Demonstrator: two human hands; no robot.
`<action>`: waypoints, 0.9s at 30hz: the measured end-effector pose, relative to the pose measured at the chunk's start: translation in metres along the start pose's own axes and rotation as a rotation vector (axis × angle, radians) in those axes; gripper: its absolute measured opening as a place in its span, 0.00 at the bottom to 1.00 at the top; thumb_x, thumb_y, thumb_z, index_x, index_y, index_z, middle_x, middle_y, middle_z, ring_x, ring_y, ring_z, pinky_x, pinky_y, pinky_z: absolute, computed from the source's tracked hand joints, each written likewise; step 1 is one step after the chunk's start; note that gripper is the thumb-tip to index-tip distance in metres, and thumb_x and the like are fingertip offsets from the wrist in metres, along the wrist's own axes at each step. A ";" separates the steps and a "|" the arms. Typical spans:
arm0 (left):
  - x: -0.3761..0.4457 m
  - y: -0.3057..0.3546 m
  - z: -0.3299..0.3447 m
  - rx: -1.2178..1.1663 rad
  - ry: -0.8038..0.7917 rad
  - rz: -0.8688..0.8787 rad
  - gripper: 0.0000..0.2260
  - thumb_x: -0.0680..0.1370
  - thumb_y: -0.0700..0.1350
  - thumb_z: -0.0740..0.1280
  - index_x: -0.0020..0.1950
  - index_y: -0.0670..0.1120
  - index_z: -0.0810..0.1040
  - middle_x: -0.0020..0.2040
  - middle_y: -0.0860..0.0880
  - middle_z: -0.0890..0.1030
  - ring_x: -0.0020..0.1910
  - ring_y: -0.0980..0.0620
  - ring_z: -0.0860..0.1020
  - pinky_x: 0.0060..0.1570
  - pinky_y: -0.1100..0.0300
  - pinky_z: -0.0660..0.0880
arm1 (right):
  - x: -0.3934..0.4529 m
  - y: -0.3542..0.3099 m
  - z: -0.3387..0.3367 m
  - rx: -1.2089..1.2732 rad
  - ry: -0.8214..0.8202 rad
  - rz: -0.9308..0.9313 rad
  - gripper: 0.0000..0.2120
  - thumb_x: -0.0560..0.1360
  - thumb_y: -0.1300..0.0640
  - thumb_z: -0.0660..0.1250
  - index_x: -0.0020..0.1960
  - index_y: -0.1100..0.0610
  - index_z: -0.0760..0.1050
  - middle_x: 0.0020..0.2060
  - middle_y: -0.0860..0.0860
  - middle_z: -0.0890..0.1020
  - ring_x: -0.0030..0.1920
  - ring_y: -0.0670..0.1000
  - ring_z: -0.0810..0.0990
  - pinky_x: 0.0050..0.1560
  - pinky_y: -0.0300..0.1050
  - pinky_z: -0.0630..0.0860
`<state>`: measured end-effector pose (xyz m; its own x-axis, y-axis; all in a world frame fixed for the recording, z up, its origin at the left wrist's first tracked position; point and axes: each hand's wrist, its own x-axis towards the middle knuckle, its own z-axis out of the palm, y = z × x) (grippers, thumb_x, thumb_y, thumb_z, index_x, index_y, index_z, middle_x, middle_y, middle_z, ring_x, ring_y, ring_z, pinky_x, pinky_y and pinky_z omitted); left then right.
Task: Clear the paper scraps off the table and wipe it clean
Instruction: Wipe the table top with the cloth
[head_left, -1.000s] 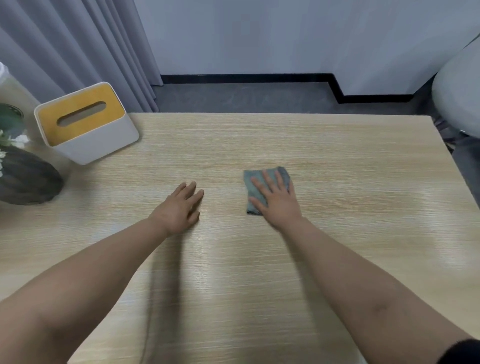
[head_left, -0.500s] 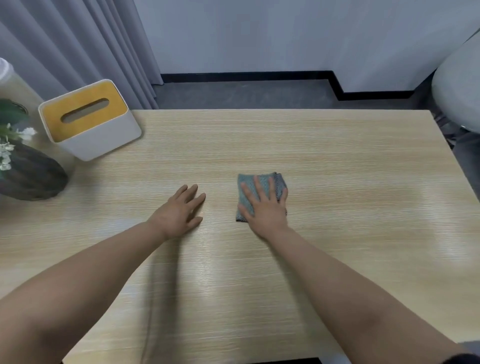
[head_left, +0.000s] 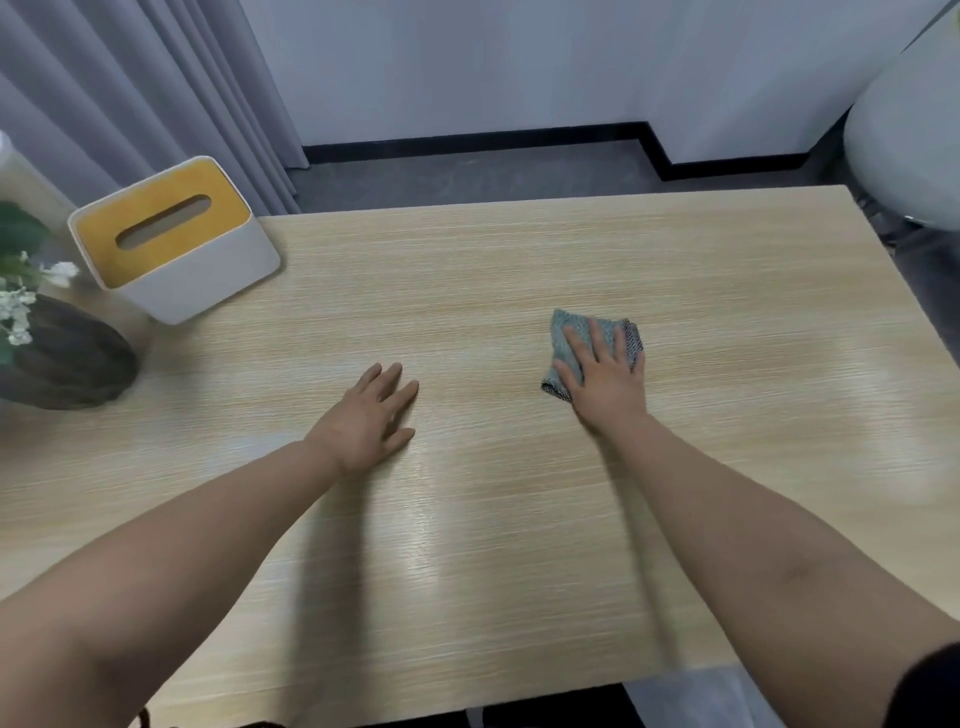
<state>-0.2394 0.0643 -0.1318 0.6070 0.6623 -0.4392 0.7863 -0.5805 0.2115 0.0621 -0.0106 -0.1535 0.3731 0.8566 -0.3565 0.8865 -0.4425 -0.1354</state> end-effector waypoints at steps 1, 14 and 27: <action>-0.001 0.000 0.001 0.005 -0.002 0.002 0.29 0.80 0.56 0.57 0.78 0.51 0.50 0.78 0.47 0.46 0.77 0.47 0.43 0.75 0.55 0.47 | -0.001 -0.005 0.002 0.000 0.000 0.019 0.27 0.80 0.38 0.40 0.76 0.41 0.39 0.76 0.46 0.39 0.76 0.55 0.35 0.73 0.61 0.37; -0.021 0.018 0.016 0.048 -0.013 -0.052 0.29 0.80 0.57 0.56 0.78 0.50 0.49 0.78 0.47 0.46 0.77 0.45 0.44 0.73 0.49 0.55 | -0.068 -0.047 0.032 -0.090 -0.034 -0.417 0.26 0.80 0.39 0.42 0.76 0.40 0.41 0.76 0.44 0.41 0.76 0.52 0.36 0.73 0.55 0.33; -0.057 0.036 0.036 0.194 -0.033 -0.022 0.28 0.81 0.58 0.51 0.78 0.51 0.45 0.78 0.51 0.42 0.77 0.50 0.43 0.74 0.51 0.51 | -0.069 0.004 0.021 -0.065 -0.015 -0.107 0.25 0.82 0.43 0.41 0.77 0.45 0.39 0.76 0.47 0.39 0.76 0.57 0.36 0.73 0.61 0.37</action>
<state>-0.2495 -0.0116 -0.1304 0.5837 0.6614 -0.4710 0.7602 -0.6490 0.0306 0.0335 -0.0773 -0.1491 0.2713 0.8937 -0.3574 0.9371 -0.3301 -0.1139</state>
